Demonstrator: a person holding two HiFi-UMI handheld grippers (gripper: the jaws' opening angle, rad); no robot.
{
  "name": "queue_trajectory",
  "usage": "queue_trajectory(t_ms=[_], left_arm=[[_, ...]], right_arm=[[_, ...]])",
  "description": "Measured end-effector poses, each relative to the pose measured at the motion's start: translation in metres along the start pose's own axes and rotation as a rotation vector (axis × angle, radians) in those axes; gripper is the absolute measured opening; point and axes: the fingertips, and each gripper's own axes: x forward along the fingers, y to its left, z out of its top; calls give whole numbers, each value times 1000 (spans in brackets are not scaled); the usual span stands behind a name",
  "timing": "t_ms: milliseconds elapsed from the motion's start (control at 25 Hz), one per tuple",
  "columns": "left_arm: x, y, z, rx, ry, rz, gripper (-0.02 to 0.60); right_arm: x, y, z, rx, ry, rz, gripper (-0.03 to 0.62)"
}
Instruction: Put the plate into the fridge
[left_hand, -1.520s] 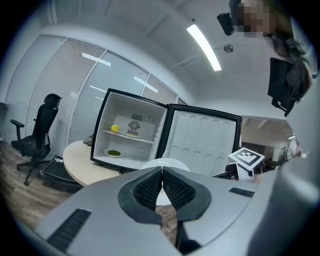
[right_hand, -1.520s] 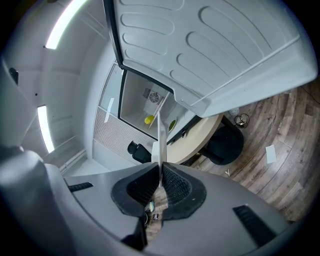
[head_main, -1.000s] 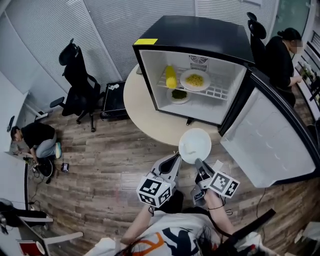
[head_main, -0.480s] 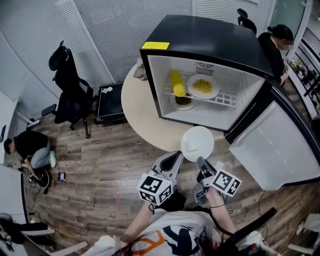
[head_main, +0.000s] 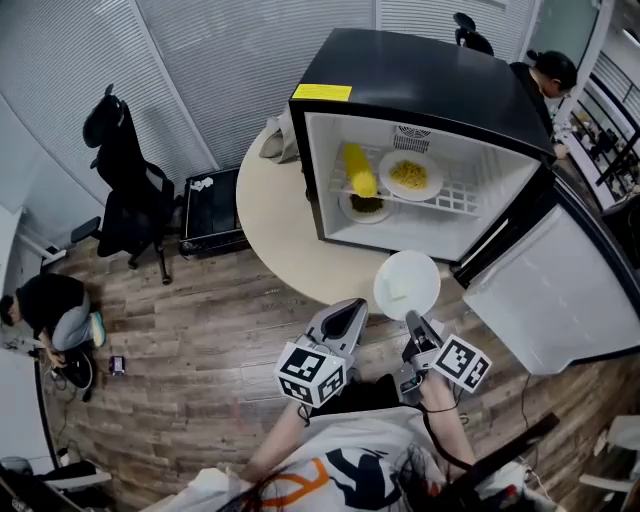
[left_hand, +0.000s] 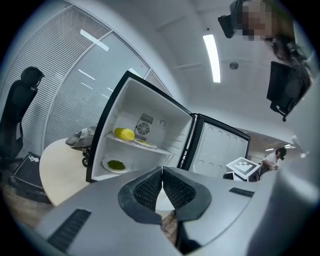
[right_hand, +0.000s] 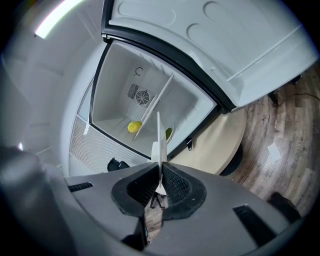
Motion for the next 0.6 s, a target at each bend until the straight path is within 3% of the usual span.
queue_trajectory(t_ms=[600], left_arm=[[15, 14, -7, -2, 39, -19, 12]], right_arm=[[25, -12, 19, -2, -28, -39, 26]])
